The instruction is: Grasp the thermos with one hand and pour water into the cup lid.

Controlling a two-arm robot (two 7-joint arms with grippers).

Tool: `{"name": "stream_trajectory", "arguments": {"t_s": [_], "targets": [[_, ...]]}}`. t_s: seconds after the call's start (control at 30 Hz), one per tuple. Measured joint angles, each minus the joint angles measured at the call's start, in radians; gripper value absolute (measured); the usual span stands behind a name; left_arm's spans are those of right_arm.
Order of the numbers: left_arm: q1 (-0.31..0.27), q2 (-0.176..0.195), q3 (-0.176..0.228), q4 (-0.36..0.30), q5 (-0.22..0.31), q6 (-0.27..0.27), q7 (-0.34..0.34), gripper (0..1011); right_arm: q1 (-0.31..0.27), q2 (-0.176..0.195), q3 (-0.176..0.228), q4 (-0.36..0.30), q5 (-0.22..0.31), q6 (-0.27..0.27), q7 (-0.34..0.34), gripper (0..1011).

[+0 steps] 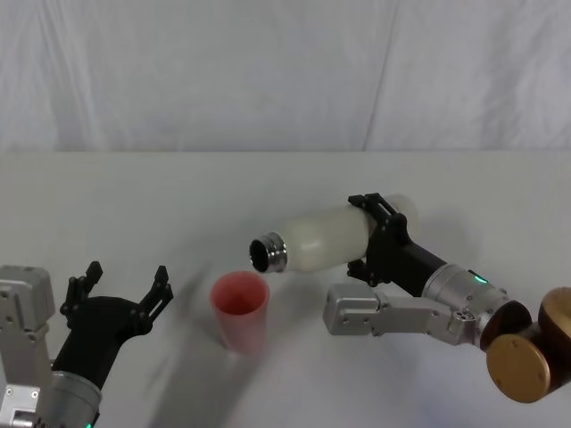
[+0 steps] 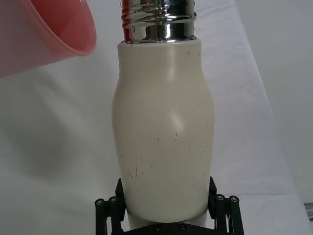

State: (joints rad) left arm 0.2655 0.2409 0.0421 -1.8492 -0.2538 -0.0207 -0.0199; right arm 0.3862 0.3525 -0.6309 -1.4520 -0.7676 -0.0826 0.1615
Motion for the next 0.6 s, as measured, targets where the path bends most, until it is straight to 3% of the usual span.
{"name": "stream_trajectory", "arguments": {"t_s": [0.6], "targets": [[0.0,0.0,0.0,0.0,0.0,0.0,0.0,1001,0.032,0.002,-0.025,0.018,-0.023,-0.01,-0.007,950]]}}
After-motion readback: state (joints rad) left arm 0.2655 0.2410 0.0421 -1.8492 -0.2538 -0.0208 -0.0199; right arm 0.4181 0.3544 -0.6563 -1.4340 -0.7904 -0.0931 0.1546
